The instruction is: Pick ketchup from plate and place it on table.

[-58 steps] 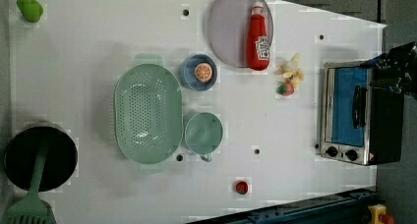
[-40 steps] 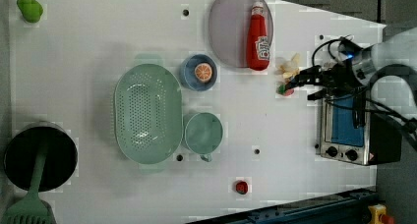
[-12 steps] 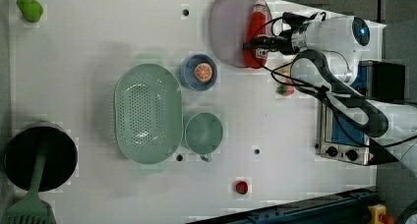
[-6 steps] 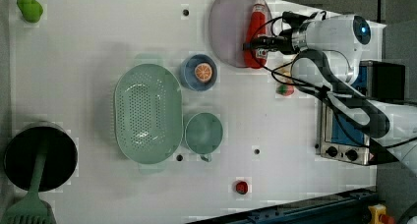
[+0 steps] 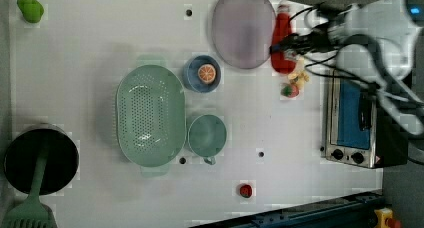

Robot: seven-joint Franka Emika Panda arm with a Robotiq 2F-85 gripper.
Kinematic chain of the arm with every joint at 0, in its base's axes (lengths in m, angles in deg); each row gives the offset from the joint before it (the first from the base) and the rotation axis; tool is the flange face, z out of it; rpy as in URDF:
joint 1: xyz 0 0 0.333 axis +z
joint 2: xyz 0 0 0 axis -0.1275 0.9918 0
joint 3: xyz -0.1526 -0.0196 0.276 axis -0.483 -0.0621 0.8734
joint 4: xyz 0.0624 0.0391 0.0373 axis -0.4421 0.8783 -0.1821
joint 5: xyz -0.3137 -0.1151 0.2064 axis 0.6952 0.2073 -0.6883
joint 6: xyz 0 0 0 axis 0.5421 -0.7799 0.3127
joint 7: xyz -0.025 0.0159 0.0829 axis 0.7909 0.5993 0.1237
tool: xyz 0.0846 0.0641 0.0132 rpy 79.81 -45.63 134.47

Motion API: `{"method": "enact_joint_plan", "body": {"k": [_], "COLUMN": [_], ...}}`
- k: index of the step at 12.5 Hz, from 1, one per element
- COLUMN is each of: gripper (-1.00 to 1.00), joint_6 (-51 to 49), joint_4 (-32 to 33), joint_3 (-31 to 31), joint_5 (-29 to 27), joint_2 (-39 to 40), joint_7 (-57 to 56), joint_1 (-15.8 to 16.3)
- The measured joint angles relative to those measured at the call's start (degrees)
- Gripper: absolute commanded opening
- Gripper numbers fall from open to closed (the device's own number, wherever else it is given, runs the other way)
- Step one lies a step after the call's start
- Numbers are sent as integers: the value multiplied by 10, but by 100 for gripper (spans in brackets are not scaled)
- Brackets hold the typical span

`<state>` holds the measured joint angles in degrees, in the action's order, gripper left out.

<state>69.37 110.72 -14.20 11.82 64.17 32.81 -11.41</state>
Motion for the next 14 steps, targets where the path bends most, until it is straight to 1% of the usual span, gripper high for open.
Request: {"method": "enact_joint_plan", "body": {"k": [1,5,7,9,11,14], "gripper": [27,26,27,26,26,27], "joint_6": [-21,-107,-122,-122,-111,-37], "joint_4": [-3,-9,12,80,149,264], "joint_3": [-1,4,-7,-8,-17,-24], "joint_5": [-15,-16,-21,-21,-28,-25], "joint_2": [-26,-136,-188,-249,-289,-314], "joint_7": [6,16,22,46,71,83], "joint_1": [-4,-35,-46,-61,-64,-64]}}
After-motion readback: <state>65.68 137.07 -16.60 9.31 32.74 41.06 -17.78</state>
